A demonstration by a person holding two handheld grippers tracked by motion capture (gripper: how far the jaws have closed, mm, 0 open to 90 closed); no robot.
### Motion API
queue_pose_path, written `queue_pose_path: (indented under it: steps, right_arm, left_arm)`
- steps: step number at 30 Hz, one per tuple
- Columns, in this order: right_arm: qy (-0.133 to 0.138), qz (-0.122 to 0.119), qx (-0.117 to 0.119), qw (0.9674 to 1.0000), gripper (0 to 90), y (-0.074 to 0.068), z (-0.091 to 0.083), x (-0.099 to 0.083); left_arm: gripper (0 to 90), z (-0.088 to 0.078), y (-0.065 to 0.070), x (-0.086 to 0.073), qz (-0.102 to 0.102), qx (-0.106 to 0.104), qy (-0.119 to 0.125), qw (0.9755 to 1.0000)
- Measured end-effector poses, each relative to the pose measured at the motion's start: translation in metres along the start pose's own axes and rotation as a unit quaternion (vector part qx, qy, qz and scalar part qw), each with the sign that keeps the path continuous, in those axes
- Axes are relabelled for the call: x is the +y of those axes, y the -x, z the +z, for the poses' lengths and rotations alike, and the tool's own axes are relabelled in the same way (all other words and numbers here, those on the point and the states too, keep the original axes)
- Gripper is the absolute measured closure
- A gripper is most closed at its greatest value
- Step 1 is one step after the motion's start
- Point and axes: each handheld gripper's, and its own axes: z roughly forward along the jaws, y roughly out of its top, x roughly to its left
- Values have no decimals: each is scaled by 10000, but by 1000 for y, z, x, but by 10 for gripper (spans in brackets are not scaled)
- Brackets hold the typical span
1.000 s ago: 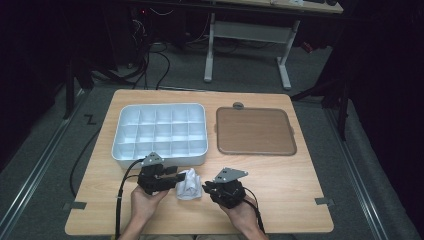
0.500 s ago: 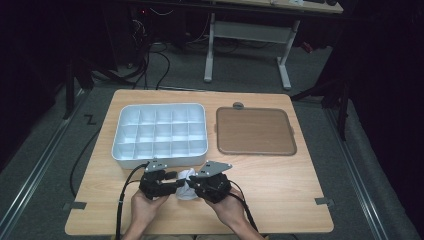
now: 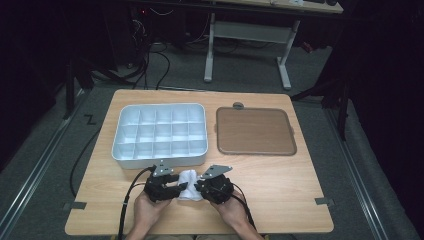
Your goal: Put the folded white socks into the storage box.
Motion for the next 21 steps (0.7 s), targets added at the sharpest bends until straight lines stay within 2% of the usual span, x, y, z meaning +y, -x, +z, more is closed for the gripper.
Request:
queue_pose_path:
  steps: [11, 16, 21]
  right_arm:
    - [-45, 37, -75, 10000, 814, 6, 8, -14]
    - [54, 39, -107, 9999, 805, 6, 0, -11]
    - [286, -36, -163, 9995, 805, 5, -11, 4]
  left_arm:
    - [491, 1, 2, -1, 52, 34, 46, 10000]
    - [433, -10, 10, 5, 21, -52, 205, 9998]
    - [400, -16, 20, 2, 191, -110, 147, 9996]
